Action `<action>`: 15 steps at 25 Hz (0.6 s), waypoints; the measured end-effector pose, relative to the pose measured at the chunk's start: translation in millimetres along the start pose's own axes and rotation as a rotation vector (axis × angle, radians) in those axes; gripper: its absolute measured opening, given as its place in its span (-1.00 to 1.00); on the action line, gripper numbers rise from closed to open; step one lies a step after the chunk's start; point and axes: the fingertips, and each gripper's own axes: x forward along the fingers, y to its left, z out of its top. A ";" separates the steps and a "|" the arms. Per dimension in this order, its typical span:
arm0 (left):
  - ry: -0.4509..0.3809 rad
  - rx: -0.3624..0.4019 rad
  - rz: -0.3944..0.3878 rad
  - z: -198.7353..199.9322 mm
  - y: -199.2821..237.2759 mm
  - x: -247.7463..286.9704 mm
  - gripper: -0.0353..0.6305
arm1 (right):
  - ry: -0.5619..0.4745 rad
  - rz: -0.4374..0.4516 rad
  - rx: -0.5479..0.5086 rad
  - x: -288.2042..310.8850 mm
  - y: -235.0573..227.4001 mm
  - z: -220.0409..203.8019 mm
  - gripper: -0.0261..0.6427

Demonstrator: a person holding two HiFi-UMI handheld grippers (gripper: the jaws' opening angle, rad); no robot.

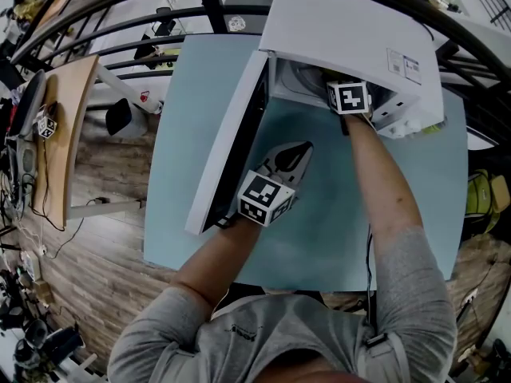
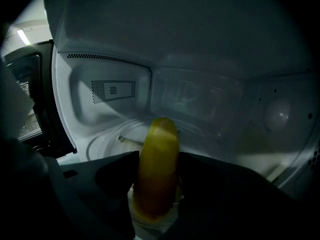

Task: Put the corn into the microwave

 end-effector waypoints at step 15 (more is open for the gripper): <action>0.011 0.000 0.007 2.6 -4.4 2.4 -0.84 | -0.021 0.029 0.045 -5.4 1.0 -0.2 -0.09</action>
